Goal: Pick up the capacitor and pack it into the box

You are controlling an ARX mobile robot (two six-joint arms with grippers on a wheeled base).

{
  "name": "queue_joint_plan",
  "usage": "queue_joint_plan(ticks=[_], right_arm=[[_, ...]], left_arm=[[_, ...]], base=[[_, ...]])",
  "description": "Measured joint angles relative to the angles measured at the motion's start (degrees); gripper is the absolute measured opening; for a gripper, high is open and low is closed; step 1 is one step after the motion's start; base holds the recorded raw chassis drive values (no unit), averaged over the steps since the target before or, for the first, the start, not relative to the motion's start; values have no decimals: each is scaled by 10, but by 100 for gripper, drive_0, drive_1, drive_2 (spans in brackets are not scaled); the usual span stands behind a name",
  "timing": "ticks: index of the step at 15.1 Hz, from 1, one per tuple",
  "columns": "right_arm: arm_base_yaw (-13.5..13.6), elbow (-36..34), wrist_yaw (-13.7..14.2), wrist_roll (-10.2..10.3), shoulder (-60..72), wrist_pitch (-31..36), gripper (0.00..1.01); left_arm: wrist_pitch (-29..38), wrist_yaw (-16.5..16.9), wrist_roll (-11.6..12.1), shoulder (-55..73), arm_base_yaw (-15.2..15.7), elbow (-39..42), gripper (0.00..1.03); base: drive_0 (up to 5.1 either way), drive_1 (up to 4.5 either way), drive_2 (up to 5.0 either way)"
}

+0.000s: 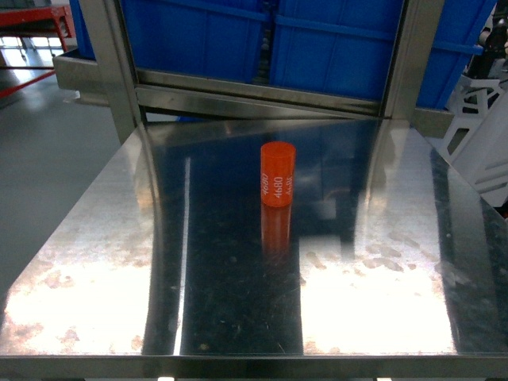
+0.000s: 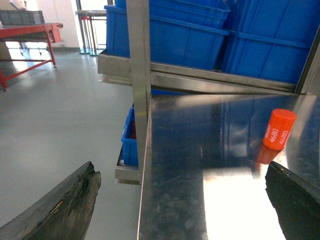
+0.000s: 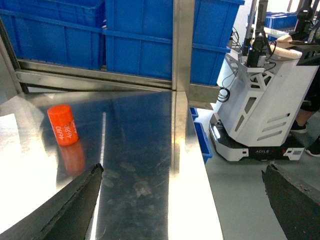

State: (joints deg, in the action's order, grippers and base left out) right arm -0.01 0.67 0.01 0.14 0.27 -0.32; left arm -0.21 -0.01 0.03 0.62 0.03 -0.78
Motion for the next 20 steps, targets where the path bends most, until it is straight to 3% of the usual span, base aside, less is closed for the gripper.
queue_joint_plan(ticks=[9, 10, 11, 12, 13, 15, 16, 18, 20], right_arm=[[0, 0, 0, 0, 0, 0, 98], [0, 0, 0, 0, 0, 0, 98], [0, 0, 0, 0, 0, 0, 98], [0, 0, 0, 0, 0, 0, 98], [0, 0, 0, 0, 0, 0, 98], [0, 0, 0, 0, 0, 0, 98], [0, 0, 0, 0, 0, 0, 98], [0, 0, 0, 0, 0, 0, 98], [0, 0, 0, 0, 0, 0, 98]], left_arm=[[0, 0, 0, 0, 0, 0, 98], [7, -46, -13, 15, -11, -1, 98], [125, -63, -33, 127, 21, -5, 98], [255, -14, -47, 280, 89, -20, 98], [387, 45, -53, 435, 127, -57, 98], [585, 138, -56, 709, 99, -194, 98], [607, 156, -55, 822, 74, -263, 98], [552, 167, -51, 1009, -2, -397, 98], [517, 160, -45, 1078, -83, -502, 98]], base=[[0, 0, 0], [0, 0, 0], [0, 0, 0], [0, 0, 0], [0, 0, 0], [0, 0, 0], [0, 0, 0], [0, 0, 0], [0, 0, 0]])
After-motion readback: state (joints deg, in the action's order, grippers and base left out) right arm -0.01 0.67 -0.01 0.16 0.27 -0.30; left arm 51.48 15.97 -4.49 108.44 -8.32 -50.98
